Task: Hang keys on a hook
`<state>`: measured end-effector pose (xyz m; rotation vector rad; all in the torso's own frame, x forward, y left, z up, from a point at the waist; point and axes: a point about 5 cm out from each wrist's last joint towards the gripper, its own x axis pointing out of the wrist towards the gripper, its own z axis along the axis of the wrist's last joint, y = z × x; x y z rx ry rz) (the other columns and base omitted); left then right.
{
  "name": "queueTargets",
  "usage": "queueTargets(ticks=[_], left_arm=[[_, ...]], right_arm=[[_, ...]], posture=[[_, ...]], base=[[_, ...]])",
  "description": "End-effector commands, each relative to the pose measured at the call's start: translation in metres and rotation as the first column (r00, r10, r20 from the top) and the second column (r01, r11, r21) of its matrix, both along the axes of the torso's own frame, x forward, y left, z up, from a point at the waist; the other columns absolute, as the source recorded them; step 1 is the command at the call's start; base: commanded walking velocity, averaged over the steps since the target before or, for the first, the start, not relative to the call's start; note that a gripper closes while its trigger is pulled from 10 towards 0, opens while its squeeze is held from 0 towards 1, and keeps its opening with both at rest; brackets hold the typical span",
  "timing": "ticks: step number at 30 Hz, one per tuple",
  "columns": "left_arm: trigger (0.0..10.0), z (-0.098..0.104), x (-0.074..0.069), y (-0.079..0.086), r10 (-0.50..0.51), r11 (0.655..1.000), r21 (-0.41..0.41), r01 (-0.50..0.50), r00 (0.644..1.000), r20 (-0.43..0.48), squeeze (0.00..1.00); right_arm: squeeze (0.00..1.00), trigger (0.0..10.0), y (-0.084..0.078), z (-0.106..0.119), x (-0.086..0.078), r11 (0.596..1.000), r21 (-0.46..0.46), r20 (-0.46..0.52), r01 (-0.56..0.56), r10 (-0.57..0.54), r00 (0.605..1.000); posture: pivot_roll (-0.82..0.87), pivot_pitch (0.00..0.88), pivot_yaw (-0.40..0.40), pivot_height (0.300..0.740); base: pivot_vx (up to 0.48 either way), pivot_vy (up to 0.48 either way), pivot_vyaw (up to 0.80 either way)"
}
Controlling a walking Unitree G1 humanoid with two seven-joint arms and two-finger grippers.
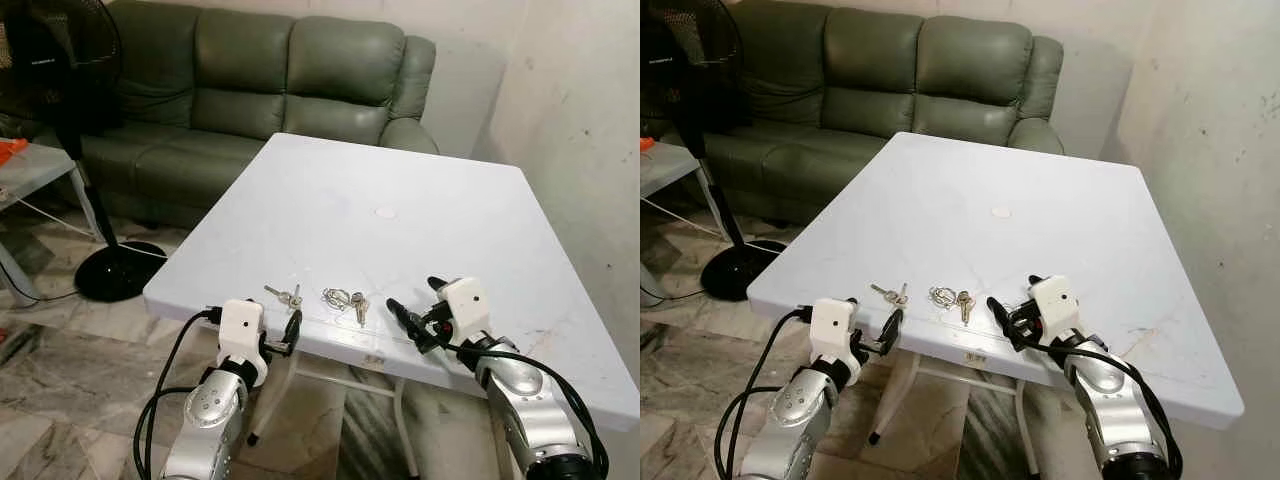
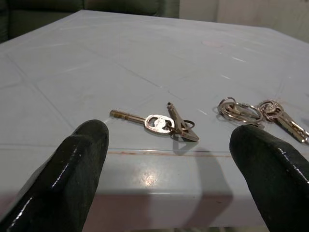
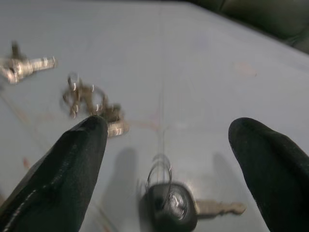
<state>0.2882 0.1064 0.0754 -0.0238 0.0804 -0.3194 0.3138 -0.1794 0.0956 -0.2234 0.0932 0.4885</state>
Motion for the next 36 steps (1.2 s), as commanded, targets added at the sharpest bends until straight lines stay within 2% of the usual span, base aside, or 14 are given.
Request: queueTargets(ticks=[1, 5, 12, 13, 14, 15, 25, 31, 32, 33, 36], left_arm=[[10.0, 0.002, -0.001, -0.003, -0.012, 1.000, 0.016, 0.011, 1.000, 0.006, 0.00], [10.0, 0.003, -0.003, -0.004, -0.017, 1.000, 0.023, 0.016, 1.000, 0.012, 0.00], [10.0, 0.004, -0.004, -0.003, -0.005, 1.000, 0.021, 0.005, 1.000, 0.008, 0.00], [10.0, 0.004, -0.004, -0.003, -0.004, 1.000, 0.022, 0.004, 1.000, 0.008, 0.00], [10.0, 0.004, -0.005, -0.003, -0.004, 1.000, 0.023, 0.003, 1.000, 0.008, 0.00], [10.0, 0.004, -0.005, -0.002, -0.001, 1.000, 0.023, 0.001, 1.000, 0.007, 0.00], [10.0, 0.004, -0.005, -0.001, 0.008, 1.000, 0.026, -0.008, 1.000, 0.004, 0.00], [10.0, 0.004, -0.006, -0.001, 0.014, 1.000, 0.025, -0.014, 1.000, 0.000, 0.00], [10.0, 0.003, -0.006, -0.001, 0.016, 1.000, 0.024, -0.016, 1.000, -0.002, 0.00], [10.0, 0.003, -0.006, -0.001, 0.017, 1.000, 0.022, -0.017, 1.000, -0.002, 0.00], [10.0, 0.003, -0.006, -0.002, 0.019, 1.000, 0.021, -0.019, 1.000, -0.005, 0.00]], right_arm=[[0.00, 10.0, 0.000, -0.002, 0.001, 1.000, -0.025, -0.020, -0.017, 0.016, 1.000], [0.00, 10.0, -0.001, -0.010, -0.001, 0.994, -0.107, -0.034, -0.039, 0.036, 0.999], [0.00, 10.0, 0.001, -0.018, -0.004, 0.994, -0.094, -0.064, -0.050, 0.044, 0.997], [0.00, 3.5, 0.001, -0.017, -0.005, 0.996, -0.076, -0.060, -0.056, 0.051, 0.997], [0.00, 3.5, 0.002, -0.017, -0.005, 0.996, -0.062, -0.056, -0.060, 0.057, 0.997], [0.00, 0.0, 0.001, -0.016, -0.005, 0.997, -0.059, -0.057, -0.057, 0.053, 0.997], [0.00, 0.0, -0.003, -0.014, -0.003, 0.997, -0.058, -0.046, -0.045, 0.042, 0.998], [0.00, 0.0, 0.001, -0.013, -0.005, 0.996, -0.040, -0.055, -0.085, 0.083, 0.995], [0.00, 3.8, 0.001, -0.015, -0.004, 0.996, -0.058, -0.076, -0.063, 0.058, 0.995], [0.00, 10.0, 0.002, -0.015, -0.003, 0.996, -0.063, -0.080, -0.057, 0.052, 0.995], [0.00, 10.0, 0.004, -0.015, -0.002, 0.998, -0.045, -0.086, -0.052, 0.048, 0.995]], posture=[[0.04, 0.017, -0.083, 0.740], [0.04, 0.028, -0.084, 0.740], [0.05, 0.038, -0.082, 0.740], [0.05, 0.040, -0.081, 0.740], [0.05, 0.040, -0.081, 0.740], [0.05, 0.040, -0.080, 0.740], [0.05, 0.046, -0.081, 0.740], [0.05, 0.050, -0.083, 0.740], [0.05, 0.051, -0.083, 0.740], [0.05, 0.051, -0.084, 0.740], [0.05, 0.052, -0.085, 0.740]], base=[[0.000, 0.000, 0.00], [0.000, 0.000, 0.00], [0.000, 0.000, 0.00], [0.000, 0.000, 0.00], [0.000, 0.000, 0.00], [0.000, 0.000, 0.00], [0.000, 0.000, 0.00], [0.000, 0.000, 0.00], [0.000, 0.000, 0.00], [0.000, 0.000, 0.00], [0.000, 0.000, 0.00]])
